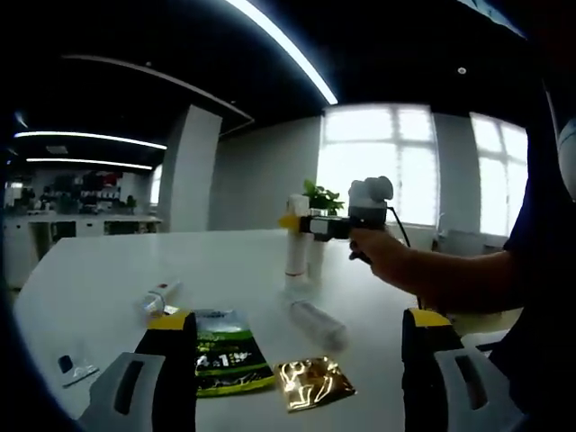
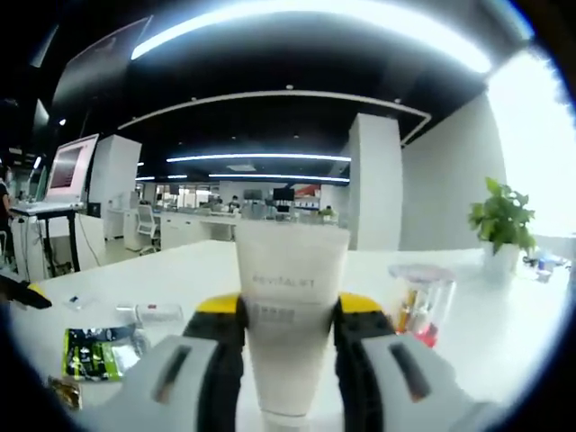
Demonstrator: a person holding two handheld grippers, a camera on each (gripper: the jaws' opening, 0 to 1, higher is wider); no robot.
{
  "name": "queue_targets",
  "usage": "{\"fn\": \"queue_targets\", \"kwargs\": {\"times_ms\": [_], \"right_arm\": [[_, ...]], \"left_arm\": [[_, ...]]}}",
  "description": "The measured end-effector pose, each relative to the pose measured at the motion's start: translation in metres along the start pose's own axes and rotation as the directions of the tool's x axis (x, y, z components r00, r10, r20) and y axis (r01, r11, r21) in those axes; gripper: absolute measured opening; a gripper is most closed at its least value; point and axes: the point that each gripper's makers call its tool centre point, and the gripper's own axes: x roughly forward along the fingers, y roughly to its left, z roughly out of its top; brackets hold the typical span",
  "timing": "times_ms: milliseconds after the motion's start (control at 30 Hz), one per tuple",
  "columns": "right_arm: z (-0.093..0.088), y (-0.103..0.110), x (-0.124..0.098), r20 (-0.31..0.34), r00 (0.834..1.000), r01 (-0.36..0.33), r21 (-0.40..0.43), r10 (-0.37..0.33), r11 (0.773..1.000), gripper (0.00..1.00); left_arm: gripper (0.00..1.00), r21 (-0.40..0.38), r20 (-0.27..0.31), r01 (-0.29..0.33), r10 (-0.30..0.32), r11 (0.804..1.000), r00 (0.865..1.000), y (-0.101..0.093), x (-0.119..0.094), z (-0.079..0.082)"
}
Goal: Arrange the skincare products in the storage area until every visible bottle or jar stands upright without overlapping.
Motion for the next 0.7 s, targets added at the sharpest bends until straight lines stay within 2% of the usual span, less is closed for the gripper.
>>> {"fn": "queue_targets", "kwargs": {"times_ms": [400,700], "right_arm": [[0.0055,-0.0033,0.0007,-0.003,1.000,-0.002,-0.010,0.002,1.000,0.39],[0.0063,-0.0018,0.0006,-0.005,1.000,-0.006,-0.012,0.006,1.000,0.42]], "left_arm": [[0.94,0.007,0.014,0.006,-0.006,1.000,1.000,-0.0031,0.0001,0.0072],[0.92,0.008,0.002,0.005,-0.005,1.000,1.000,-0.0004,-0.0005,0.0060]]}}
